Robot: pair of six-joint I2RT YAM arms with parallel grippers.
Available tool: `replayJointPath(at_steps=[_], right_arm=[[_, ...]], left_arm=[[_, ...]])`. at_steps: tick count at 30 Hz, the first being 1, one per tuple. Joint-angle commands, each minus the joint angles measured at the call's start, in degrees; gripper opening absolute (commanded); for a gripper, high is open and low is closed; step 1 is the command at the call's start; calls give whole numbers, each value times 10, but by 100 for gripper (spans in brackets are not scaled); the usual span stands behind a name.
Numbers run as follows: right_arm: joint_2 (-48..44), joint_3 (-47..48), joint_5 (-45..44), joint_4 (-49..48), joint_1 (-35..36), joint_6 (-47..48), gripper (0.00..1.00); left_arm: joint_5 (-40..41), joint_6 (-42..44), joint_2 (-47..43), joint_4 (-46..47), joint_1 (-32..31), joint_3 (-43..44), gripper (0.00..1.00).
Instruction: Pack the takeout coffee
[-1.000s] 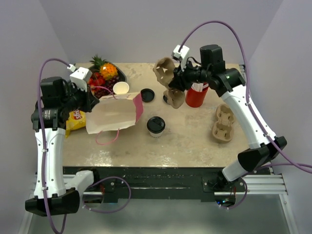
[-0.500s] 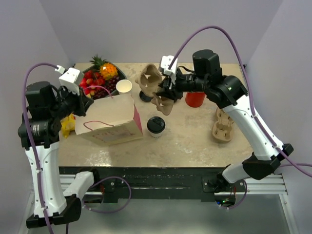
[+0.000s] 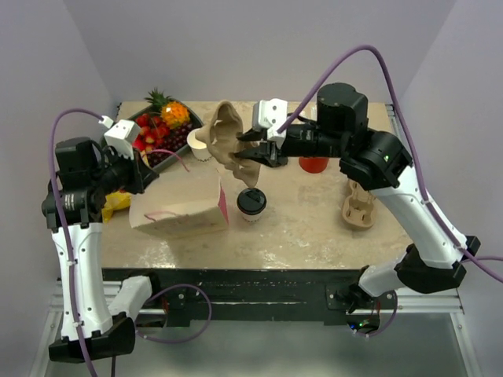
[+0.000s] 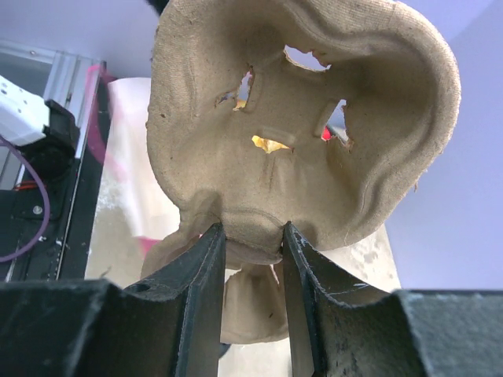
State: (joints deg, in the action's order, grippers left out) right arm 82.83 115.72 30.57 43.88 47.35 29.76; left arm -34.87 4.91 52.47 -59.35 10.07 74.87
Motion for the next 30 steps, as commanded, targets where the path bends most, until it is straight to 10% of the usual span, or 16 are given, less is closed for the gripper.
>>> replayJointPath(at_steps=[1,15,30], right_arm=[[-5,23,-51,-40,81,13,32],[73,59,-133,-25,190,159,31],[73,-40,-117,-84,237,235,31]], left_arm=[[-17,1,-1,-8,8,96,0],[-26,-86,-40,75,8,-50,0],[-65,-109,-30,38,26,-18,0]])
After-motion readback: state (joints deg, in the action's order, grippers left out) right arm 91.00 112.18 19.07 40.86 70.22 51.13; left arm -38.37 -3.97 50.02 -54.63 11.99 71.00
